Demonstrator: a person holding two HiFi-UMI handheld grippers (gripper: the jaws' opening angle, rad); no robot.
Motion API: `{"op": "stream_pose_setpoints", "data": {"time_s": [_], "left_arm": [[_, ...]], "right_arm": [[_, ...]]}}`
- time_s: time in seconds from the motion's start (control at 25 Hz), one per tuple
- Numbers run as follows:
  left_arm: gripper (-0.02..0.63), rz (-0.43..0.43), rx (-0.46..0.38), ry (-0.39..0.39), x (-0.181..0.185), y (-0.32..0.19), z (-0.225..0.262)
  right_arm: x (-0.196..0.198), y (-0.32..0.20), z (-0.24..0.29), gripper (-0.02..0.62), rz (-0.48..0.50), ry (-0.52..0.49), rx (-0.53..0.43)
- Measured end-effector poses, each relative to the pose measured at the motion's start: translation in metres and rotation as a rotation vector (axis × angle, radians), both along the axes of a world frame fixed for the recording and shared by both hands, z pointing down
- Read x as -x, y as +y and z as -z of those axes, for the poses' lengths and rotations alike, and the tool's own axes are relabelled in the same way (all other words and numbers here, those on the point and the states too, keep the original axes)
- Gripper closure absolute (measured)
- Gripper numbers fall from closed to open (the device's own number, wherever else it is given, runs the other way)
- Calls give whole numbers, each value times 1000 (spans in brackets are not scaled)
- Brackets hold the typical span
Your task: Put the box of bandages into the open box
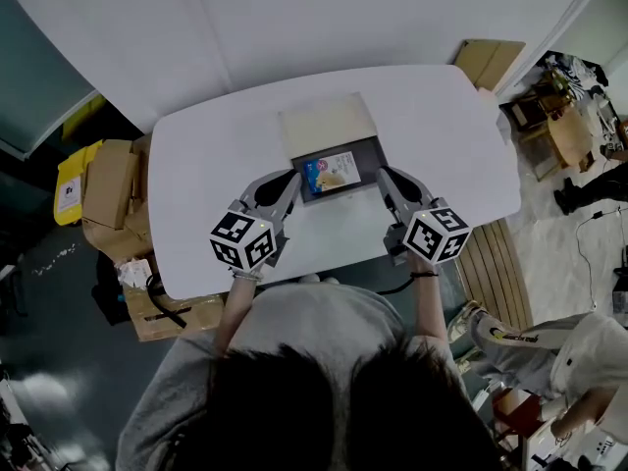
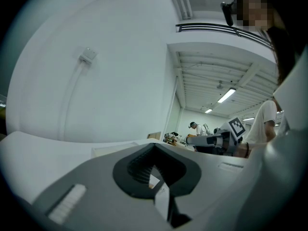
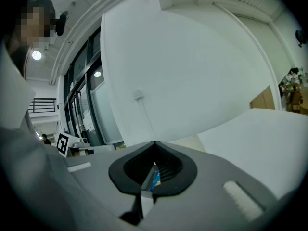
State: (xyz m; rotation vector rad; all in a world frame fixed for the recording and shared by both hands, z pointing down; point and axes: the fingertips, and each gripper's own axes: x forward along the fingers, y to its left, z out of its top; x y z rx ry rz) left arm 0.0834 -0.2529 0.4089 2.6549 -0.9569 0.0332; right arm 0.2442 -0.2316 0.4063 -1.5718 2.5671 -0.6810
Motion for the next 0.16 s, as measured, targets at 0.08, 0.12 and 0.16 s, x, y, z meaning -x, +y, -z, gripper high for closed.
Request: {"op": "stream_pose_setpoints", "data": {"time_s": [0.08, 0.12, 0.16], "left_arm": [[612, -1, 0, 0, 0, 0, -1], [612, -1, 0, 0, 0, 0, -1], [612, -2, 0, 0, 0, 0, -1]], "right_arm": [[0, 0, 0, 583, 2, 4, -3], [1, 0, 0, 583, 2, 6, -4], [1, 0, 0, 583, 3, 8, -6]]}}
